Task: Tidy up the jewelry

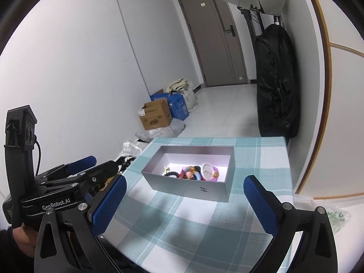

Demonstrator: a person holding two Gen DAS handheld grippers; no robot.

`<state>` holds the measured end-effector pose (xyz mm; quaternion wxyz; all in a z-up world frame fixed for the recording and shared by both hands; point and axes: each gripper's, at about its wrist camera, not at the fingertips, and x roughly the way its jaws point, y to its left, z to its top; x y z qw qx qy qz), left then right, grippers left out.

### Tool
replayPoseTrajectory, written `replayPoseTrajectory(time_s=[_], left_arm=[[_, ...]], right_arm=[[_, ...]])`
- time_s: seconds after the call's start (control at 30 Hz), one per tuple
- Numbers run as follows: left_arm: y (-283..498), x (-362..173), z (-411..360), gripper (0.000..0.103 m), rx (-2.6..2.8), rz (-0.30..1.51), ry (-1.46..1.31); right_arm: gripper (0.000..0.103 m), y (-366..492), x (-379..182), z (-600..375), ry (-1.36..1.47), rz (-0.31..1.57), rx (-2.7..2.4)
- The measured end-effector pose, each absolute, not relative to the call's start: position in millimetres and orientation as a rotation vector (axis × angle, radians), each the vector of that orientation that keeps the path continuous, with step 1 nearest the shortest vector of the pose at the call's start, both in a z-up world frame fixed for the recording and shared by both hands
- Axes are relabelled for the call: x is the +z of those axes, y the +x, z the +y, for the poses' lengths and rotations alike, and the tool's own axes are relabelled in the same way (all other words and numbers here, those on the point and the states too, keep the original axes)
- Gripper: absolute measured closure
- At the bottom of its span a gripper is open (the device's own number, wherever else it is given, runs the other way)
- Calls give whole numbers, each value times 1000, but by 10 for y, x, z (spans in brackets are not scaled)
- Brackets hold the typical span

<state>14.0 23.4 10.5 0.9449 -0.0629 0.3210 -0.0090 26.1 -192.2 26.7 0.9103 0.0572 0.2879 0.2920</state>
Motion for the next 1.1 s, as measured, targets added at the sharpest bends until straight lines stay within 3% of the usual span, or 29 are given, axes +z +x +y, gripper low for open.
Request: replayPoseTrajectory(time_s=[1.1], left_arm=[[160, 91, 193, 24, -18, 675, -111]], right_arm=[[0, 280, 248, -1978, 131, 614, 571]])
